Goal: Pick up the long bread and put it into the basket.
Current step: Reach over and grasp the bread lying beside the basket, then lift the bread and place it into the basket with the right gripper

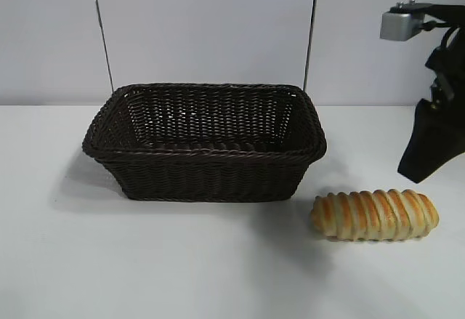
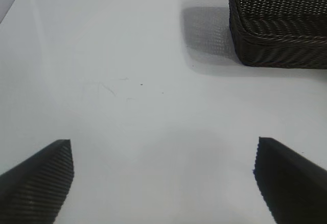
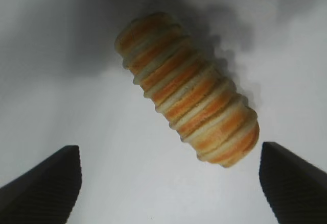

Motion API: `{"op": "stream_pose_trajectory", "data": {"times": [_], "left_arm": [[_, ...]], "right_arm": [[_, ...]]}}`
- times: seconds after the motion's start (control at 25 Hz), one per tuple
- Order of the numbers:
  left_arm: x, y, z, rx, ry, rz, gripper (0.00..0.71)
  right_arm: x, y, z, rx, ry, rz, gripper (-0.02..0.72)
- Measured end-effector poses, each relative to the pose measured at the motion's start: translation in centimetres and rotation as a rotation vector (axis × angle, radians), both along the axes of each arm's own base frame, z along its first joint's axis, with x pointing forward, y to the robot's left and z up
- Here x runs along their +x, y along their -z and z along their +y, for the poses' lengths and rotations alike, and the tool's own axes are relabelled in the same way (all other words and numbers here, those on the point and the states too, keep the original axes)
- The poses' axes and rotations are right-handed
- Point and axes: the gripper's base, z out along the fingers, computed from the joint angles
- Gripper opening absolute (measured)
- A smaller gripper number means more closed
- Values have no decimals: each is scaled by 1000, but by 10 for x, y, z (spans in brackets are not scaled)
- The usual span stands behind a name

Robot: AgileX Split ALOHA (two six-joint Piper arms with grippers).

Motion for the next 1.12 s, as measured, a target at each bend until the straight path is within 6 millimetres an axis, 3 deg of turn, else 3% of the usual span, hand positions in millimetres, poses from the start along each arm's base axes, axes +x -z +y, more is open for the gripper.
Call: {"op": "stream_pose_trajectory", "data": {"times": [0.4, 0.6, 0.8, 1.0, 1.12], "left_arm": [[0, 0, 0, 0, 0, 0, 689], [0, 0, 0, 0, 0, 0, 689], [0, 0, 0, 0, 0, 0, 689], [0, 0, 0, 0, 0, 0, 689], [0, 0, 0, 0, 0, 0, 689]], "right_arm": [[11, 36, 2, -20, 19, 51, 660], [15, 39, 2, -21, 31, 22, 575], [18, 54, 1, -34, 61, 51, 551], [19, 55, -1, -57, 84, 38, 307], [20, 55, -3, -72, 112, 37, 220]]}}
